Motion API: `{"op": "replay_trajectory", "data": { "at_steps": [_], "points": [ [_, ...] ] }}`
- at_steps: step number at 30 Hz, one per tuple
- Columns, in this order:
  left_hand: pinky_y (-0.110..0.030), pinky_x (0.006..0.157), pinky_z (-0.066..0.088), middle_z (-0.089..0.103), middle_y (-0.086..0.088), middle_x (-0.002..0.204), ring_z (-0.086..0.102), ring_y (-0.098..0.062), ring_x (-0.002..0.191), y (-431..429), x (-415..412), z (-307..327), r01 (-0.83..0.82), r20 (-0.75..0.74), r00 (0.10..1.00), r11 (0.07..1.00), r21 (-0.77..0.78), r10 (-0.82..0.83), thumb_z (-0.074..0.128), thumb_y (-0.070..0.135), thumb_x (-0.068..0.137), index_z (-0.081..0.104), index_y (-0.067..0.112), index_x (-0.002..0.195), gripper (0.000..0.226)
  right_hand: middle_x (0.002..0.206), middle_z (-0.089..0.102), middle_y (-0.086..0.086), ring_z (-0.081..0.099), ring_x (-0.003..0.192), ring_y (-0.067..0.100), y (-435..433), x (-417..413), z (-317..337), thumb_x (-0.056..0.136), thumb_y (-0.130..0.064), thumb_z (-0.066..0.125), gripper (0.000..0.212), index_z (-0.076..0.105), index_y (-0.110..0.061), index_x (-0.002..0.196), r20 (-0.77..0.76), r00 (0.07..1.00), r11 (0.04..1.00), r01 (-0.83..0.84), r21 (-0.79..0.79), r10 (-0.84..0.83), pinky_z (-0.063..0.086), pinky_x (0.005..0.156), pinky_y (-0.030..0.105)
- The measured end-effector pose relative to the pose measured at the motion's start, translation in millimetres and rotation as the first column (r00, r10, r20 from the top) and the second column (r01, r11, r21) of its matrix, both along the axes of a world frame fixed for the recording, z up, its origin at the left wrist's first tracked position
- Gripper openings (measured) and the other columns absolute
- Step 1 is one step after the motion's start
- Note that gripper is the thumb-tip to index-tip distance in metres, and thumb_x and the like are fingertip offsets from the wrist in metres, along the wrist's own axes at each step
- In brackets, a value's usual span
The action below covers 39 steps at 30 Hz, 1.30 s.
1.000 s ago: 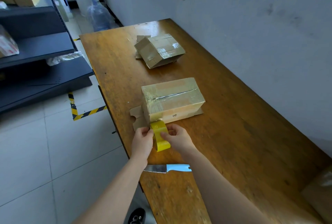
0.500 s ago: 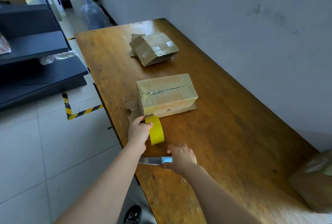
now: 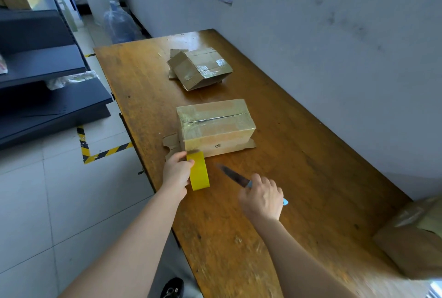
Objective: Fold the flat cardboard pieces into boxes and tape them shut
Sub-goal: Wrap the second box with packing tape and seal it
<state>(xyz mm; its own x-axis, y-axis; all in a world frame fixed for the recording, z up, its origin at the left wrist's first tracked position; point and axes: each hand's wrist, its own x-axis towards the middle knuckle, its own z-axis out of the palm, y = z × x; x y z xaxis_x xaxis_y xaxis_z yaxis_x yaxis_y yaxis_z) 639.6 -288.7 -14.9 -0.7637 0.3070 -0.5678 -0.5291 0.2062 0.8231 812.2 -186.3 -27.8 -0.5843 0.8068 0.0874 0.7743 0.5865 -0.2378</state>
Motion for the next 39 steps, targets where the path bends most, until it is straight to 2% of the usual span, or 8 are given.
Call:
{"op": "replay_trajectory", "data": {
  "at_steps": [4, 12, 14, 16, 21, 24, 30, 39],
  "points": [
    [-0.038, 0.074, 0.055, 0.061, -0.004, 0.104, 0.062, -0.020, 0.091, 0.1, 1.2, -0.5, -0.024, 0.001, 1.000, 1.000, 0.009, 0.024, 0.055, 0.006, 0.095, 0.057, 0.022, 0.121, 0.030, 0.069, 0.048, -0.009, 0.042, 0.064, 0.014, -5.4, -21.7, 16.0, 0.091, -0.051, 0.045, 0.031, 0.041, -0.025, 0.075, -0.177, 0.975, 0.984, -0.108, 0.141, 0.132, 0.034, 0.061, 0.030],
    [-0.050, 0.085, 0.055, 0.061, -0.005, 0.115, 0.059, -0.030, 0.106, 0.1, 2.6, 2.0, -0.004, -0.028, 1.000, 1.000, -0.023, 0.003, 0.074, 0.011, 0.083, 0.053, 0.025, 0.111, 0.037, 0.074, 0.059, 0.000, 0.055, 0.071, 0.024, 0.6, -64.7, 41.2, 0.096, -0.036, 0.054, 0.022, 0.062, -0.018, 0.085, -0.117, 0.947, 0.940, -0.273, 0.203, 0.300, 0.029, 0.064, 0.031],
    [-0.049, 0.084, 0.056, 0.060, -0.005, 0.115, 0.059, -0.030, 0.106, -0.3, 0.9, 1.7, 0.008, -0.029, 1.000, 1.000, -0.025, -0.008, 0.074, 0.013, 0.083, 0.054, 0.025, 0.112, 0.037, 0.081, 0.060, -0.002, 0.057, 0.077, 0.021, 1.6, -73.1, 47.1, 0.093, -0.046, 0.055, 0.025, 0.061, -0.023, 0.098, -0.112, 0.931, 0.934, -0.333, 0.133, 0.348, 0.032, 0.067, 0.030],
    [-0.047, 0.082, 0.057, 0.061, -0.005, 0.113, 0.060, -0.029, 0.102, -0.5, -0.1, 1.9, 0.020, -0.030, 0.999, 0.999, -0.030, -0.021, 0.076, 0.016, 0.082, 0.055, 0.025, 0.110, 0.036, 0.093, 0.061, -0.004, 0.056, 0.085, 0.018, 1.8, -83.0, 53.3, 0.083, -0.058, 0.062, 0.046, 0.056, -0.027, 0.117, -0.112, 0.920, 0.927, -0.374, 0.028, 0.374, 0.040, 0.073, 0.029],
    [-0.051, 0.084, 0.056, 0.061, -0.006, 0.111, 0.063, -0.028, 0.099, -1.1, -2.5, 1.8, 0.022, 0.009, 1.000, 1.000, 0.003, -0.022, 0.077, 0.012, 0.080, 0.056, 0.024, 0.104, 0.034, 0.114, 0.058, -0.002, 0.061, 0.085, 0.022, 2.3, -117.5, 60.5, 0.085, -0.046, 0.068, 0.069, 0.029, -0.035, 0.142, 0.017, 0.926, 0.925, -0.377, -0.050, 0.378, 0.044, 0.057, 0.029],
    [-0.052, 0.088, 0.054, 0.062, -0.006, 0.111, 0.062, -0.027, 0.100, -1.7, -4.9, 1.4, 0.035, 0.019, 0.999, 0.999, 0.007, -0.035, 0.076, 0.011, 0.080, 0.057, 0.025, 0.103, 0.033, 0.109, 0.056, -0.002, 0.053, 0.074, 0.020, 3.5, -134.7, 59.8, 0.087, -0.044, 0.067, 0.064, 0.030, -0.035, 0.139, 0.072, 0.926, 0.928, -0.369, -0.041, 0.372, 0.040, 0.052, 0.028],
    [-0.051, 0.088, 0.054, 0.064, -0.004, 0.109, 0.063, -0.025, 0.100, -1.4, -14.9, -3.3, 0.065, 0.027, 0.997, 0.998, 0.018, -0.065, 0.077, 0.012, 0.080, 0.060, 0.024, 0.103, 0.031, 0.104, 0.053, 0.000, 0.055, 0.068, 0.025, 7.3, -150.4, 48.8, 0.091, -0.039, 0.062, 0.030, 0.047, -0.024, 0.112, 0.123, 0.921, 0.927, -0.375, 0.024, 0.369, 0.041, 0.051, 0.029],
    [-0.053, 0.092, 0.051, 0.065, -0.006, 0.109, 0.063, -0.028, 0.101, 2.8, -31.4, -4.9, 0.136, 0.113, 0.984, 0.991, -0.005, -0.135, 0.071, 0.012, 0.084, 0.056, 0.026, 0.098, 0.025, 0.083, 0.042, -0.003, 0.044, 0.060, 0.022, 13.5, -162.5, 42.1, 0.086, -0.040, 0.068, 0.029, 0.049, -0.022, 0.098, 0.102, 0.920, 0.918, -0.387, 0.092, 0.378, 0.022, 0.044, 0.025]
  ]
}}
